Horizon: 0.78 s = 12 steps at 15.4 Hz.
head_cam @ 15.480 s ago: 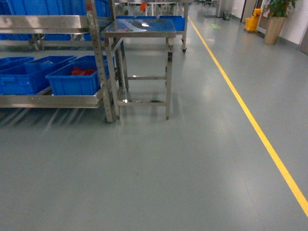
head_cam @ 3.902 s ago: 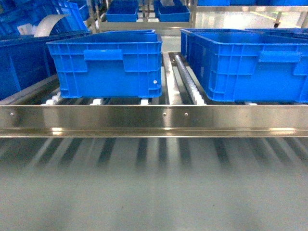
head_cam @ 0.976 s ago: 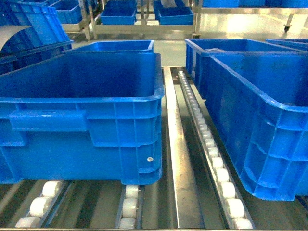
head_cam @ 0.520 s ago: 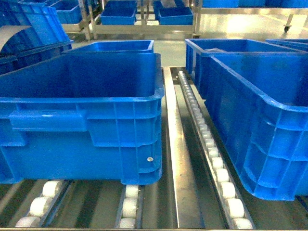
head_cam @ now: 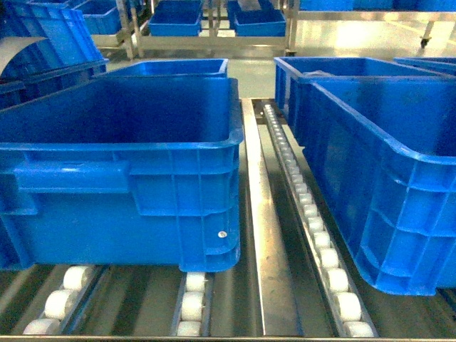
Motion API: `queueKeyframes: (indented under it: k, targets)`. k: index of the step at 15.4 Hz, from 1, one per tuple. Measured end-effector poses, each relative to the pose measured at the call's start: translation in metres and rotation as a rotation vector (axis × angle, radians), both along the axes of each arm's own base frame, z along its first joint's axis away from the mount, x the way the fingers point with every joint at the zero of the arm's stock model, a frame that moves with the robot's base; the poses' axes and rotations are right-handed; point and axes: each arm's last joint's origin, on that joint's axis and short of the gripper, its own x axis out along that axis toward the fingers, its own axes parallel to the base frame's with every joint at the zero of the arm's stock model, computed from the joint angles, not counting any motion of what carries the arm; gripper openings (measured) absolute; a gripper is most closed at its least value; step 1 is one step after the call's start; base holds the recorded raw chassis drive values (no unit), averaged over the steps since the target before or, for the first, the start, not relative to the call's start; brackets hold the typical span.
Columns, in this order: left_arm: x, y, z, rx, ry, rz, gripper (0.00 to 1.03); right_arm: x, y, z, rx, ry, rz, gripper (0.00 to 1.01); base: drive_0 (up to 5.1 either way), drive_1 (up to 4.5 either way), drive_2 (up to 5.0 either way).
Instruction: Sort blue parts and orange caps into right shelf containers
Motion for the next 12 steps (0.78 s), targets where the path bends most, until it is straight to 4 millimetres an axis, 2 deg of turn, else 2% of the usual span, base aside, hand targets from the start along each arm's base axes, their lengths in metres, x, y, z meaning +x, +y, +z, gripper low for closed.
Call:
queueKeyframes:
  k: [1, 3, 4, 6, 7, 8, 9, 12]
  targets:
    - [0.031, -0.011, -0.015, -0.02, 0.096, -0.019, 0.43, 0.03, -0.001, -0.023, 0.004, 0.11, -0.016, 0.45, 0.0, 0.0, 0.0]
    - [0.058, -0.023, -0.019, -0.035, 0.115, -0.032, 0.43, 0.047, 0.001, -0.047, 0.006, 0.215, -0.008, 0.45, 0.0, 0.0, 0.0]
    - [0.07, -0.029, -0.011, -0.036, 0.079, -0.037, 0.43, 0.049, 0.003, -0.05, 0.003, 0.236, 0.009, 0.46, 0.0, 0.0, 0.0]
    - [0.072, -0.029, -0.007, -0.025, 0.039, -0.001, 0.47, 0.051, 0.005, -0.038, 0.004, 0.183, 0.015, 0.65, 0.0, 0.0, 0.0]
    - [0.073, -0.028, -0.013, -0.017, 0.064, -0.008, 0.71, 0.052, 0.004, -0.035, -0.002, 0.161, -0.004, 0.89, 0.0, 0.0, 0.0]
    - [0.074, -0.028, -0.013, -0.016, 0.057, -0.013, 0.83, 0.052, 0.004, -0.035, -0.007, 0.162, -0.007, 1.0, 0.0, 0.0, 0.0]
    - [0.073, -0.03, -0.012, -0.008, 0.049, -0.02, 0.98, 0.052, 0.004, -0.034, -0.009, 0.155, -0.008, 0.97, 0.0, 0.0, 0.0]
    - [0.048, -0.031, -0.022, 0.019, 0.069, -0.002, 0.95, 0.04, 0.002, -0.037, -0.054, 0.145, -0.078, 0.98, 0.0, 0.0, 0.0]
